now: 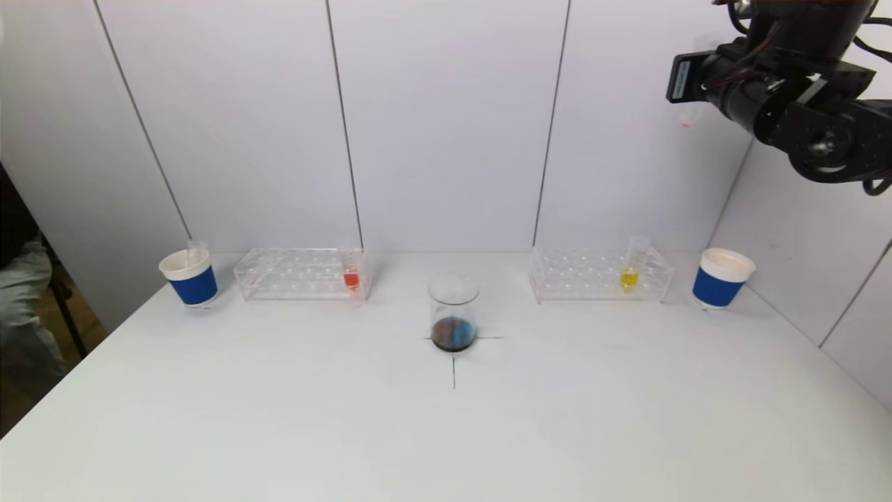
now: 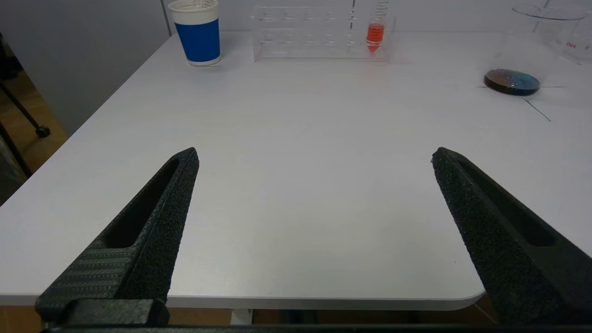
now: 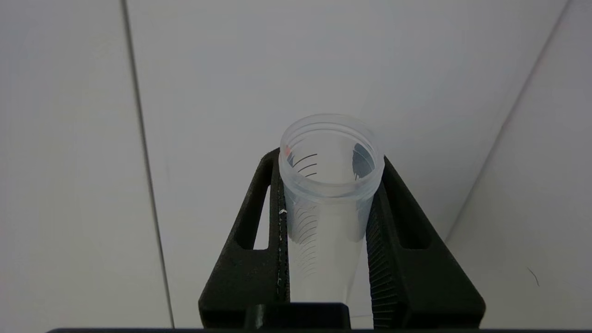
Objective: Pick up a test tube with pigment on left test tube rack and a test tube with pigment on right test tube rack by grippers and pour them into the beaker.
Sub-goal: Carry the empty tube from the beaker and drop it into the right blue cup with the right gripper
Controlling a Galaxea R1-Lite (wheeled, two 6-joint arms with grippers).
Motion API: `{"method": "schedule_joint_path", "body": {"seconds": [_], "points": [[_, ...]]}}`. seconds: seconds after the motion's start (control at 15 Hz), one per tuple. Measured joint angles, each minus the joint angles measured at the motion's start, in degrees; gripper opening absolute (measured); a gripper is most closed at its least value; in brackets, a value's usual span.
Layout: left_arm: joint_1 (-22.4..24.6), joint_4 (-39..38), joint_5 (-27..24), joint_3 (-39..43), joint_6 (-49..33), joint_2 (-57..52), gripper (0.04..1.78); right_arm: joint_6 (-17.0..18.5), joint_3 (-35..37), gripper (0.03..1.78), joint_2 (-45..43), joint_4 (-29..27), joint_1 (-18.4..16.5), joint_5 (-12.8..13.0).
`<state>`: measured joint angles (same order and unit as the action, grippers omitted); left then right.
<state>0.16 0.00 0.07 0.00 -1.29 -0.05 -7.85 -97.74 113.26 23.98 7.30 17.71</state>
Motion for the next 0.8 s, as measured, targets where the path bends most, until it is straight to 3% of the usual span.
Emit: {"method": "schedule_joint_path", "body": {"seconds": [0.13,0.4,0.8], "points": [[0.0,0.0,0.0,0.0,0.0,0.0,1.76,3.2,-0.1,0.53,-0.4,-3.3,-3.9,0.0],[0.0,0.0,0.0,0.0,0.0,0.0,1.76,5.4,0.4,0.53,0.4,-3.7,-9.5,-0.7],[0.0,0.0,0.0,0.0,0.0,0.0,1.76,11.2,4.4,0.53,3.3,-2.5,-12.6,-1.7]]}}
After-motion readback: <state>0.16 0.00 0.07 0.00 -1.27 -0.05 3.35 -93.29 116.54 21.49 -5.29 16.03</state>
